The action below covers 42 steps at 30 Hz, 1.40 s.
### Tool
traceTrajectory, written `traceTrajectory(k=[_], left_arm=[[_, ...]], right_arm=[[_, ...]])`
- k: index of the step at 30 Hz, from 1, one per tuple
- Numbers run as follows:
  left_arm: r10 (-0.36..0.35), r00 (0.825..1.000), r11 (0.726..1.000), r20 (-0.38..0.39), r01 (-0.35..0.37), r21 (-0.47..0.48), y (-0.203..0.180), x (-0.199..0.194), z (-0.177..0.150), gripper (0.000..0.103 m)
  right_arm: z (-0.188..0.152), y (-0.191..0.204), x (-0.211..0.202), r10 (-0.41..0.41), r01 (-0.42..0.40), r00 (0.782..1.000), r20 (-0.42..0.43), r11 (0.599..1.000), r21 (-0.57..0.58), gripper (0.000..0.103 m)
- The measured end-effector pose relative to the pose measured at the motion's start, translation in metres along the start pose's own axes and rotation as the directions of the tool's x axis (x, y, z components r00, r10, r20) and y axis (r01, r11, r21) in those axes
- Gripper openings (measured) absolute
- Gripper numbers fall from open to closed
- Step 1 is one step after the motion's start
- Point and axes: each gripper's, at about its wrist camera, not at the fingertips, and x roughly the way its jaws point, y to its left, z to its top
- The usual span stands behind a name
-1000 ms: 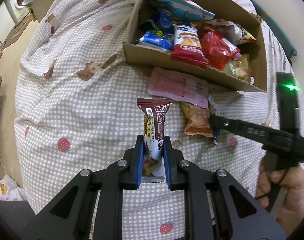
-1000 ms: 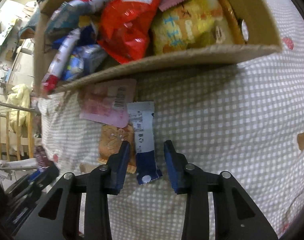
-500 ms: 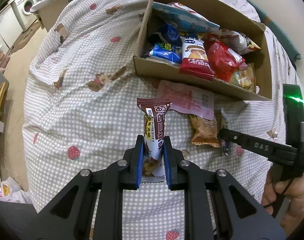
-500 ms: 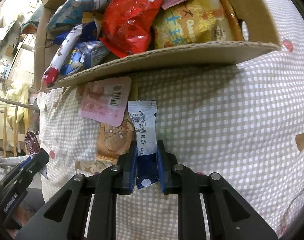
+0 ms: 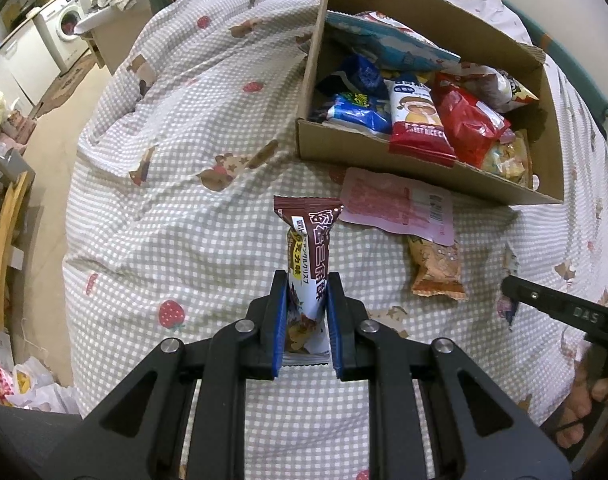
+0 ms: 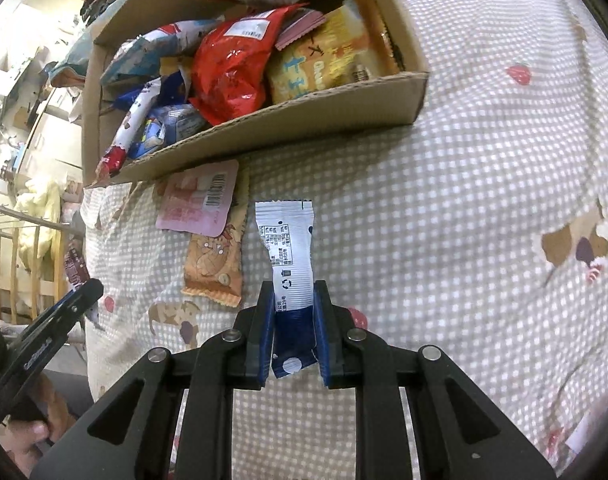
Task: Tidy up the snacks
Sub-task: 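Grasp the white-blue stick pack with the right gripper while the left holds the chocolate bar, then lower the chocolate bar and stick pack into the box and open both grippers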
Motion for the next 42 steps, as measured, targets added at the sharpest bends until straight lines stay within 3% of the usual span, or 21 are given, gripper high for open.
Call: traceTrajectory(k=[6,13,22,32,42], left_arm=[[0.023,0.999,1.000,0.028,-0.023,0.009,0.002,-0.005,-0.001,0.015],[0.018,0.993,1.000,0.114,-0.017,-0.005,0.008,-0.028,0.001,0.015],[-0.010,0.981,1.000,0.194,0.015,-0.024,0.011,-0.059,0.019,0.015],[-0.037,0.972,0.999,0.231,0.032,0.024,-0.003,-0.073,0.052,0.015],[-0.072,0.970,0.995,0.231,0.053,0.090,-0.036,-0.054,0.091,0.015]], right_arm=[[-0.007,0.002,-0.020,0.037,-0.037,0.999,0.033,0.999,-0.015,0.019],[-0.008,0.008,-0.049,0.106,-0.103,0.990,0.088,0.994,-0.035,0.019],[0.001,0.026,-0.095,0.234,-0.207,0.947,0.221,0.968,-0.139,0.019],[0.019,0.029,-0.114,0.235,-0.200,0.914,0.332,0.970,-0.135,0.019],[0.064,0.024,-0.096,0.194,-0.174,0.923,0.333,0.981,-0.089,0.019]])
